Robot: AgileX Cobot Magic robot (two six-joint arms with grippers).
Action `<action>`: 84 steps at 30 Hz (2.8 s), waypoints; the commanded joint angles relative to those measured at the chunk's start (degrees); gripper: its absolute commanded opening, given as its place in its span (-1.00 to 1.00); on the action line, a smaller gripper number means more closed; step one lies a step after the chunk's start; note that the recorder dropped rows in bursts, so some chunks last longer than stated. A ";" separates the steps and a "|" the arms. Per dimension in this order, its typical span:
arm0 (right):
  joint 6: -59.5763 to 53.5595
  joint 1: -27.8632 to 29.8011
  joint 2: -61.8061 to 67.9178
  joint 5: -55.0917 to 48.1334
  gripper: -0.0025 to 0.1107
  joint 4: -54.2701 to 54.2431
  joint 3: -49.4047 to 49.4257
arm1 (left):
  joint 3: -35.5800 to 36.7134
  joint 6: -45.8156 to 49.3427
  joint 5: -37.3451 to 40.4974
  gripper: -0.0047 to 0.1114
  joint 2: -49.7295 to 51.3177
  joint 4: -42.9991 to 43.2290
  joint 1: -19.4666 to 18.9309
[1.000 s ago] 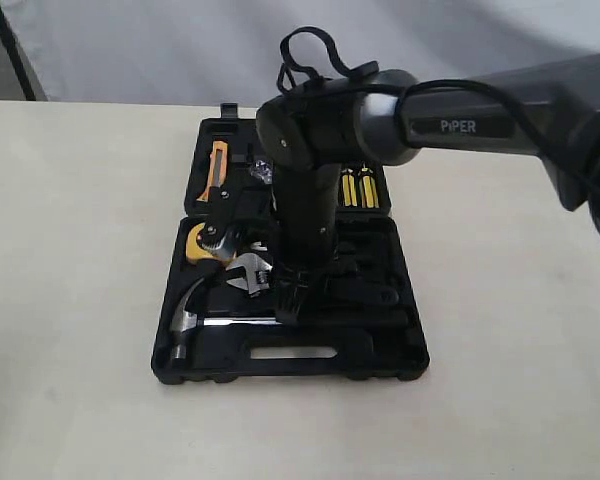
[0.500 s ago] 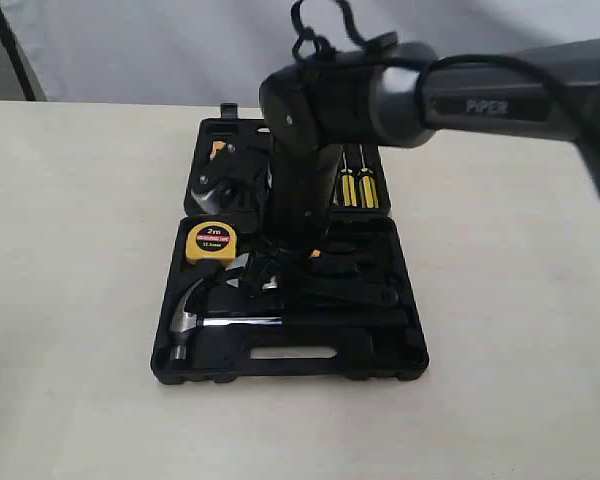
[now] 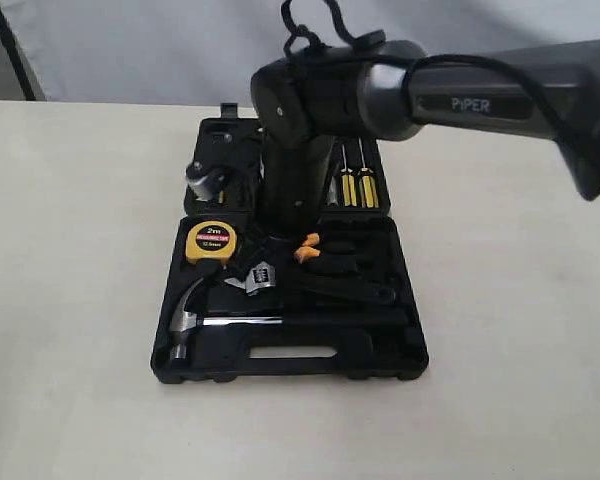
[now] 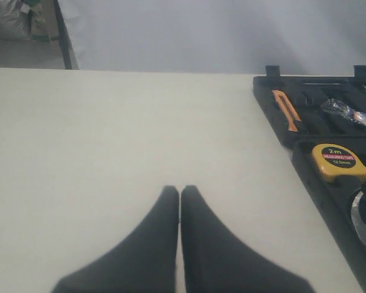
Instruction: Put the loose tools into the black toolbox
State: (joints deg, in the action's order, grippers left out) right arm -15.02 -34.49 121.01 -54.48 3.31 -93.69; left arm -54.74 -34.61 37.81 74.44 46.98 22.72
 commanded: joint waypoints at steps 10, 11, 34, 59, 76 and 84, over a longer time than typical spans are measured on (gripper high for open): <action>12.57 11.15 -26.19 -4.29 -0.95 -12.66 21.32 | 0.53 -0.59 -0.97 -0.89 -0.46 -0.78 -0.19; 13.61 12.63 -28.48 -3.85 -0.95 -12.53 24.03 | 0.53 -0.59 -0.97 -0.89 -0.46 -0.78 -0.19; 38.34 23.27 -121.01 18.21 -0.95 14.18 72.37 | 0.53 -0.59 -0.97 -0.89 -0.46 -0.78 -0.19; 26.11 34.11 -120.16 19.81 -0.95 4.05 72.46 | 0.53 -0.59 -0.97 -0.89 -0.46 -0.78 -0.19; 9.87 42.23 -121.01 37.82 -0.95 -6.11 87.34 | 0.53 -0.59 -0.97 -0.89 -0.46 -0.78 -0.19; 12.23 42.23 -121.01 35.00 -0.95 -5.82 93.69 | 0.53 -0.59 -0.97 -0.89 -0.46 -0.78 -0.19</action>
State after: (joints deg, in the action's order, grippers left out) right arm -3.57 7.46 0.25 -17.73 -2.70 -0.38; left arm -54.74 -34.61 37.81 74.44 46.98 22.72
